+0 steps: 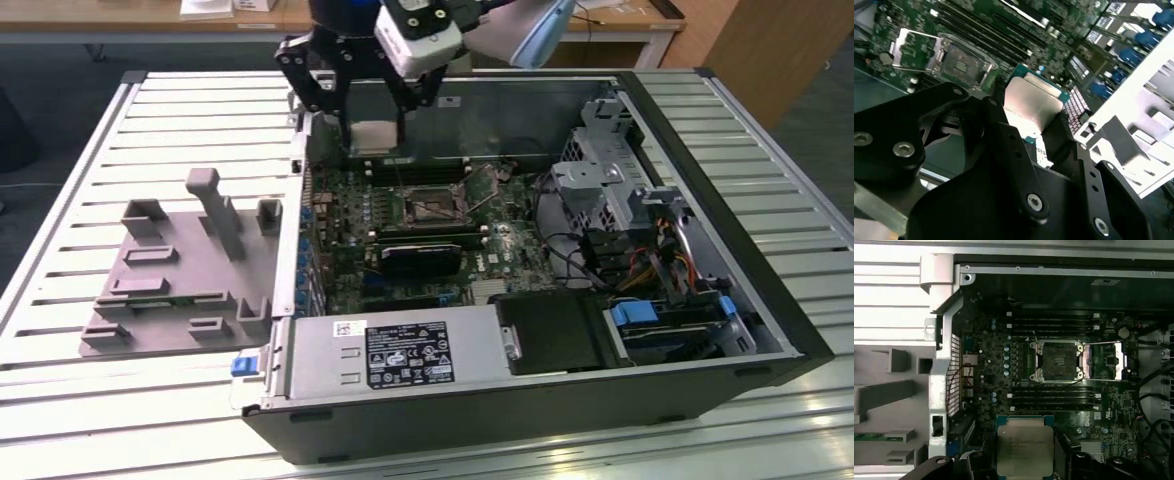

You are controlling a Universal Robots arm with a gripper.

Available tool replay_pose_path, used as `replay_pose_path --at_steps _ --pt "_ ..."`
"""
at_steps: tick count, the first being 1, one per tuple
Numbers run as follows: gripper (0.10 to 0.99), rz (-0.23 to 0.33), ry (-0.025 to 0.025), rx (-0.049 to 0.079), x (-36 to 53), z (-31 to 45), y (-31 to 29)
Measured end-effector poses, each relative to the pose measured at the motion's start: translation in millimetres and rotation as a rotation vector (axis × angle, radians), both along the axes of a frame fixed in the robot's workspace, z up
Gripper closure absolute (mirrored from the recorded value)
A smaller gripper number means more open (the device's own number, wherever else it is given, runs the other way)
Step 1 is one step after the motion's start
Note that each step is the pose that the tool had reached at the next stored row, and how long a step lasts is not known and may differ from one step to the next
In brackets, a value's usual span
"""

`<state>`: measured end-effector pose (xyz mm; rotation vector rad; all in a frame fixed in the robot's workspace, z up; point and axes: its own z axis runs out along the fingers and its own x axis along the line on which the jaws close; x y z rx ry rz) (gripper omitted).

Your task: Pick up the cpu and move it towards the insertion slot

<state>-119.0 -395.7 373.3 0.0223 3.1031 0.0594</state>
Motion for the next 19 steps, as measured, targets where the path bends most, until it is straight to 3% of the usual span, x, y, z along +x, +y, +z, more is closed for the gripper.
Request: replay_pose_path --at_steps 16,19 --pt "0.545 0.0 0.0001 0.0 72.5 0.0 0.0" --pt "0.545 0.0 0.0002 0.0 82.0 0.1 0.1"
